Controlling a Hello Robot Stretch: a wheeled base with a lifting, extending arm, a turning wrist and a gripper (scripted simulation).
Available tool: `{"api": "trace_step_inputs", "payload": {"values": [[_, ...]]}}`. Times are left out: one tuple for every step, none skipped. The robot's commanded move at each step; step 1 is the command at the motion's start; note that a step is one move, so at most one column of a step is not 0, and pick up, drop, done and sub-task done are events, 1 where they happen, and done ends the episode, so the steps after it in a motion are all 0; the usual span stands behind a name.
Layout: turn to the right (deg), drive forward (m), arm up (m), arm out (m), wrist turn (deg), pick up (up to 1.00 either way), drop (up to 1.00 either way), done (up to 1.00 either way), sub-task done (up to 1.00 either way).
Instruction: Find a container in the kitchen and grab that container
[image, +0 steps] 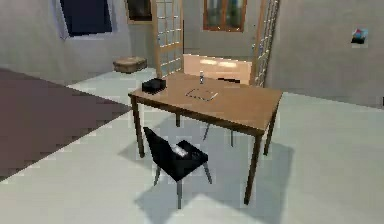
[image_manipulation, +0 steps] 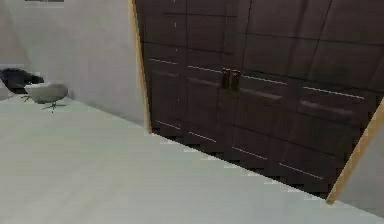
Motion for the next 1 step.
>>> {"api": "trace_step_inputs", "payload": {"values": [[-45.0, 0.0, 0.0, 0.0, 0.0, 0.0, 0.0, 0.0, 0.0]]}}
